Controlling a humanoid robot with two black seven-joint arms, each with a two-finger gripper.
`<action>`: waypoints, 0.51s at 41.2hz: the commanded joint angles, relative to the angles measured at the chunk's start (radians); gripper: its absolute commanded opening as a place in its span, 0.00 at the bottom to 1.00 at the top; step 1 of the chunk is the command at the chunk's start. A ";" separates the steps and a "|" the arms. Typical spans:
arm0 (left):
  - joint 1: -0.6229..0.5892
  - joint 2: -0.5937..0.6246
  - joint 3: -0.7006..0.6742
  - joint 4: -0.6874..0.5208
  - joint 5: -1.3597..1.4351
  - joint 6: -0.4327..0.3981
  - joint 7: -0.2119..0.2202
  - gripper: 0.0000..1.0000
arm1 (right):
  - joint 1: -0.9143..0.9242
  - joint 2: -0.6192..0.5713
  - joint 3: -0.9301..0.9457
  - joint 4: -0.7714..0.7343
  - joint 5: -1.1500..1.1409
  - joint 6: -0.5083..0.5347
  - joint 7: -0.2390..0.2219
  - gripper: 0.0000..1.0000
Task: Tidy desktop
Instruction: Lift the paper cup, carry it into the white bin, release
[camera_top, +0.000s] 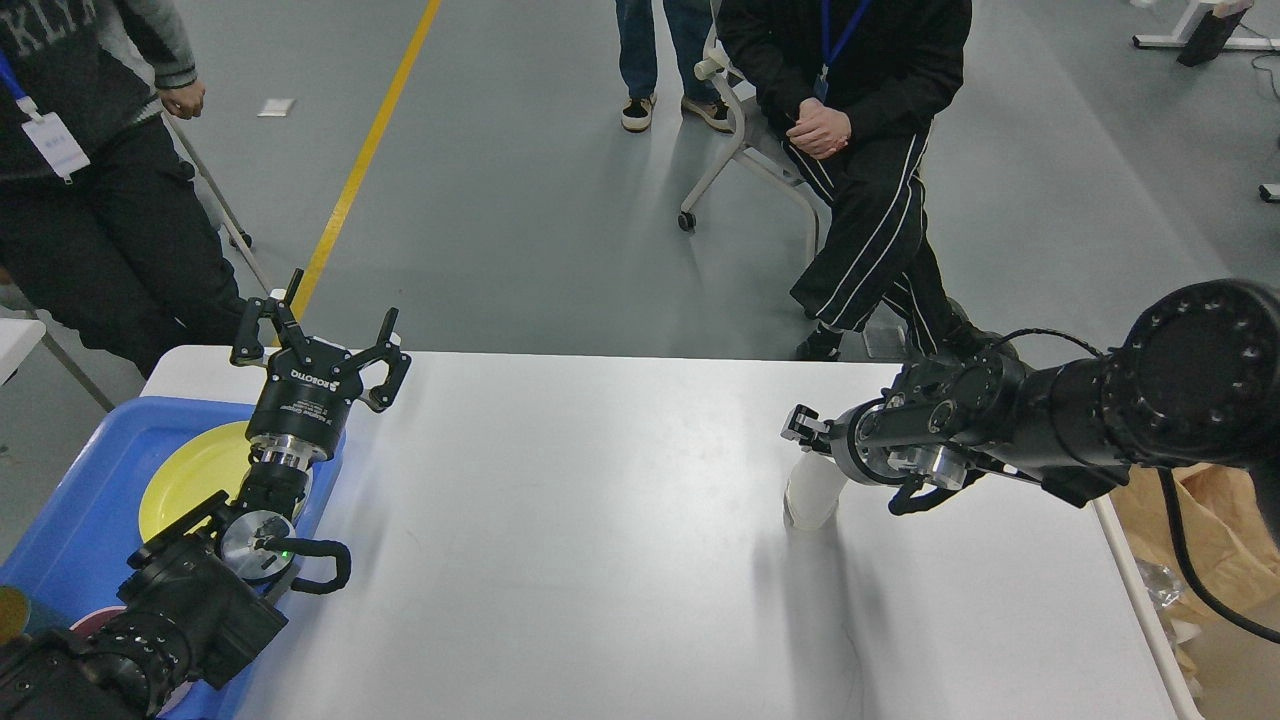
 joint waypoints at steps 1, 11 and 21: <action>0.000 0.000 0.000 0.000 0.000 0.000 0.000 0.99 | 0.107 -0.077 0.003 0.094 -0.034 0.011 0.001 0.00; 0.000 0.000 0.000 0.000 0.000 0.000 0.000 0.99 | 0.486 -0.281 0.015 0.364 -0.114 0.310 0.004 0.00; 0.000 0.000 0.000 0.000 0.000 0.000 0.000 0.99 | 0.784 -0.324 0.034 0.501 -0.107 0.619 0.024 0.00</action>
